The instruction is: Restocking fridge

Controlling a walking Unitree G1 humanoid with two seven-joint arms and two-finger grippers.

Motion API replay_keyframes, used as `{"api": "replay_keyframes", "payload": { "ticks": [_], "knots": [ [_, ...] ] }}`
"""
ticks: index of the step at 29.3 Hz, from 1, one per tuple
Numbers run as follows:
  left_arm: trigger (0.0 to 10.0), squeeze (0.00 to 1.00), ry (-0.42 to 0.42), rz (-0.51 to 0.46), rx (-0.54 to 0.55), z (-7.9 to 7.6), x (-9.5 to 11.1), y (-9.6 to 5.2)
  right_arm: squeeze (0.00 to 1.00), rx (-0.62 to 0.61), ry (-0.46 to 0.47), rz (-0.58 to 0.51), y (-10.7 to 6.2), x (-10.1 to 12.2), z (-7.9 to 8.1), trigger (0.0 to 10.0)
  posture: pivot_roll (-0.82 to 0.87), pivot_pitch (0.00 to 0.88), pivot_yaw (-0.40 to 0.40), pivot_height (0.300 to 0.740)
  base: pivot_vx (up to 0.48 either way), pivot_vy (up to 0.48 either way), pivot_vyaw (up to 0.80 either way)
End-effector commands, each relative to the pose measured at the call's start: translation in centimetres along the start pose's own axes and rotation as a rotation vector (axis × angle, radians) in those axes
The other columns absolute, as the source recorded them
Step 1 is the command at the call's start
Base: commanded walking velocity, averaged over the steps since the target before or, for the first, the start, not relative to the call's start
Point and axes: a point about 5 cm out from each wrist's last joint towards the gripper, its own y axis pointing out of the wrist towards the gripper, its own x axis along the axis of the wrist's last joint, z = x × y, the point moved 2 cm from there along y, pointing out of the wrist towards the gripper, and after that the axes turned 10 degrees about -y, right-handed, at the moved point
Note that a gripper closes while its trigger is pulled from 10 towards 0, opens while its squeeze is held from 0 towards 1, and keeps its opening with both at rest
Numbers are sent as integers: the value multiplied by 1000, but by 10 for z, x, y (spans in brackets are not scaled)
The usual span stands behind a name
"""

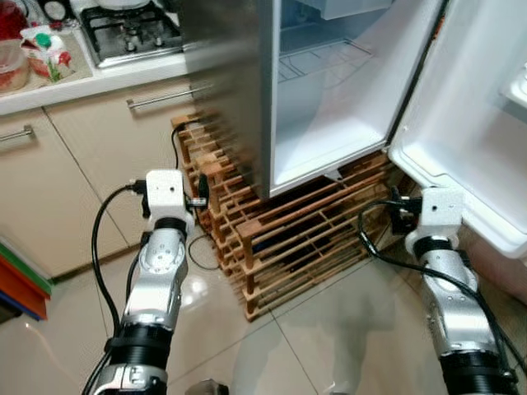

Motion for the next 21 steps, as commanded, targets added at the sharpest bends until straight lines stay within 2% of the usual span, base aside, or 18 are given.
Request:
{"api": "replay_keyframes", "payload": {
  "ticks": [1, 2, 3, 6, 7, 11, 13, 18, 21],
  "knots": [
    [10000, 0, -30, -13, -54, -8, 3, 2, 0, -1, 43, -32, 1, 7, 0, 10000, -64, 0, 14, 740, 0, 0, 669],
    [10000, 0, -30, -13, -54, -8, 3, 2, 0, -1, 43, -32, 1, 7, 0, 10000, -64, 0, 14, 740, 0, 0, 669],
    [10000, 0, -25, -17, -74, -10, 4, 3, 0, -20, 111, -19, 0, 4, 1, 10000, -58, 0, 11, 740, 0, 0, 638],
    [10000, 0, -31, -10, -64, -7, 2, 3, 0, -28, 128, -18, -1, 4, 1, 10000, -59, 0, 9, 740, 0, 0, 633],
    [10000, 0, -37, -5, -47, 1, -1, 1, 0, -37, 141, -29, -3, 5, 2, 10000, -56, 0, 10, 740, 0, 0, 600],
    [10000, 0, -46, -3, -42, 4, -5, -2, 0, -26, 144, -38, -4, 6, 8, 10000, -49, 0, 11, 740, 0, 0, 602],
    [10000, 0, -46, 9, -43, 2, -10, -4, 0, -2, 159, -41, -2, 7, 18, 10000, -32, 0, 5, 740, 0, 0, 588],
    [10000, 0, -47, 12, -30, 1, -11, -2, 0, 12, 163, -38, -1, 6, 23, 10000, -15, 0, -4, 740, 0, 0, 581],
    [10000, 0, -53, -16, -31, 2, -8, 0, 0, -9, 132, -43, -3, 1, 24, 10000, -23, 0, -9, 740, 0, 0, 577]
  ]
}}
